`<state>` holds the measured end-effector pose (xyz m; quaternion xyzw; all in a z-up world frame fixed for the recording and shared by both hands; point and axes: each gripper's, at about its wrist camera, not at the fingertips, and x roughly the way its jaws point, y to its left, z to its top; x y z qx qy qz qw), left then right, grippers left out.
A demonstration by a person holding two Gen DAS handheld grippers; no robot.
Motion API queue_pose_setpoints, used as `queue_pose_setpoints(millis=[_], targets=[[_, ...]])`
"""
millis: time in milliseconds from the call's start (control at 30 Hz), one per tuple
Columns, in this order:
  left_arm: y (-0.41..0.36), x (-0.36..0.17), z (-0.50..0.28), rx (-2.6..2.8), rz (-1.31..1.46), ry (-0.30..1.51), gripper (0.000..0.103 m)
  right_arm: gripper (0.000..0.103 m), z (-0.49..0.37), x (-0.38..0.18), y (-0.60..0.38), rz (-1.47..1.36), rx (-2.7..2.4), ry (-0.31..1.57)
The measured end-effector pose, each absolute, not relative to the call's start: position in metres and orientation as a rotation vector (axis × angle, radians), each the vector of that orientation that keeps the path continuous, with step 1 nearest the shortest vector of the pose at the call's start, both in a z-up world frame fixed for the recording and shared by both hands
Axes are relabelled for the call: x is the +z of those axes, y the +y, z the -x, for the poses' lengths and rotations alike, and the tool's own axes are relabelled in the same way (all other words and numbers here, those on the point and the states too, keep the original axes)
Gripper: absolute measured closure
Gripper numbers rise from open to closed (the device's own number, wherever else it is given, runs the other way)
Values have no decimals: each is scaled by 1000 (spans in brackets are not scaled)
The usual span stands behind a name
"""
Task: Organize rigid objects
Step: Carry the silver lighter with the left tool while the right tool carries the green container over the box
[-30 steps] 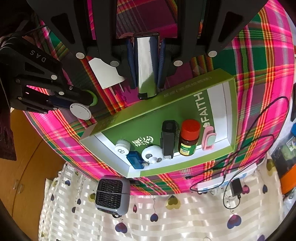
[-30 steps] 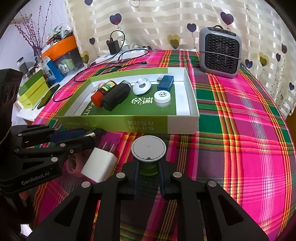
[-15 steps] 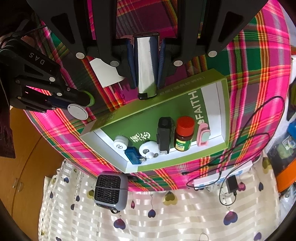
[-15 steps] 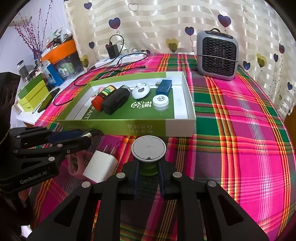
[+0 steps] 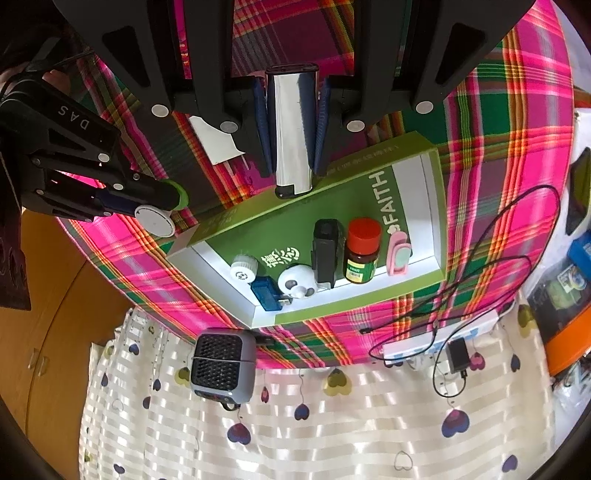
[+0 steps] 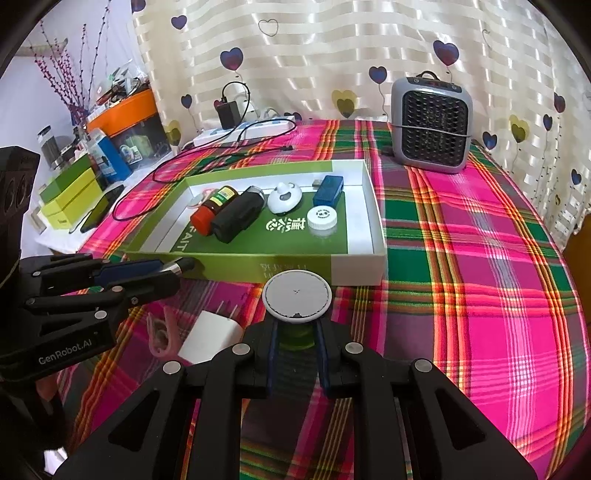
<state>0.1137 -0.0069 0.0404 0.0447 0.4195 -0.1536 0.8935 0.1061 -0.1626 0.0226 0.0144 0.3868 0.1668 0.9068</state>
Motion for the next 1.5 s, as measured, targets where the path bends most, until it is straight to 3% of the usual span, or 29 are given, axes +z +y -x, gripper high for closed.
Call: queue_pose_setpoints(millis=[833,1500], targets=[[-14,55,-143,-337,-66,838,82,85,-145,54,-168,-29,346,723],[-25,40,-179,-354,-46,865,82,85,-200,37,-174,-36,319,767]])
